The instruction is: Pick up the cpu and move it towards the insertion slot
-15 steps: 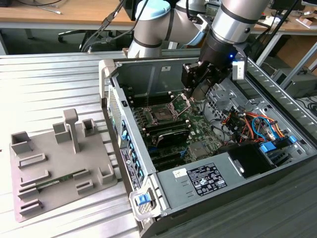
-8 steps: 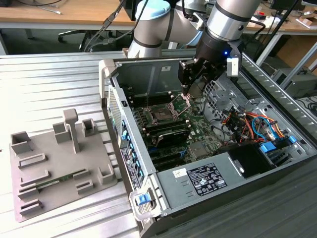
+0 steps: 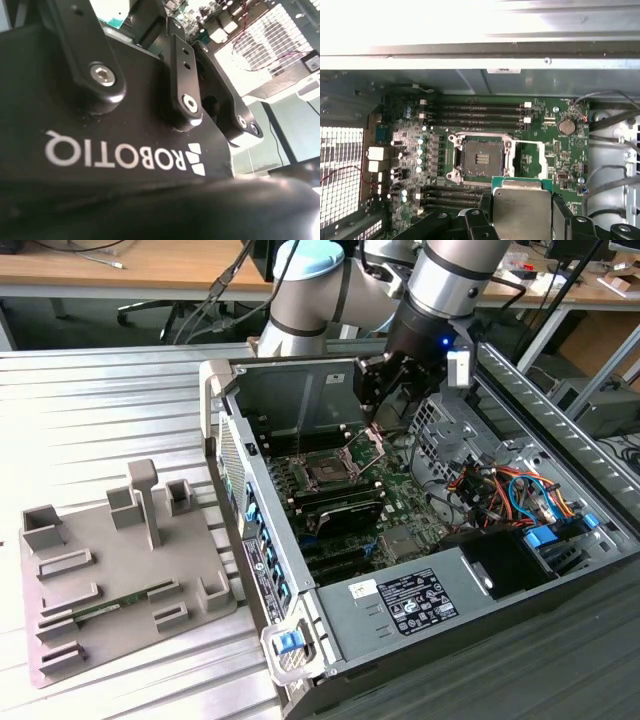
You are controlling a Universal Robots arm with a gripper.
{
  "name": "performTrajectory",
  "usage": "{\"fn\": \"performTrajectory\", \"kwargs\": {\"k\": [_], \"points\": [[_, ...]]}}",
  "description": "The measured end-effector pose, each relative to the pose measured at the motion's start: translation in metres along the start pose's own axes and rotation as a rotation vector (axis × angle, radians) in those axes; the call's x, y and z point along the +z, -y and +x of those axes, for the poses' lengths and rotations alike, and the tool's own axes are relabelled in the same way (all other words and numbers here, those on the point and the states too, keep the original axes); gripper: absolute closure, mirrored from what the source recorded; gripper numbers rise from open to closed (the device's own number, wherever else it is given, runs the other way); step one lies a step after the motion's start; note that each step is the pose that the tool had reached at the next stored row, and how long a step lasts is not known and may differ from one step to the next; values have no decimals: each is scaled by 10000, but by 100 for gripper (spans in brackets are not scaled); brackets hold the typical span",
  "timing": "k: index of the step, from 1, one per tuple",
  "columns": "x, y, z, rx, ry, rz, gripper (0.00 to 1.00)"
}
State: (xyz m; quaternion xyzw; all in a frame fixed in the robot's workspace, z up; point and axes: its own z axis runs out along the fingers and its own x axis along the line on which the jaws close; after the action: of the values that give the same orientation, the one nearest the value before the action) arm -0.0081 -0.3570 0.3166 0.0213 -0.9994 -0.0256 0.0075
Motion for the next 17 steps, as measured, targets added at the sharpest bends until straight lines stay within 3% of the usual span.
{"fn": "performTrajectory", "kwargs": {"k": [10, 17], "points": [[88, -216, -24, 19, 1, -13, 45], [92, -222, -25, 19, 1, -12, 45]]}}
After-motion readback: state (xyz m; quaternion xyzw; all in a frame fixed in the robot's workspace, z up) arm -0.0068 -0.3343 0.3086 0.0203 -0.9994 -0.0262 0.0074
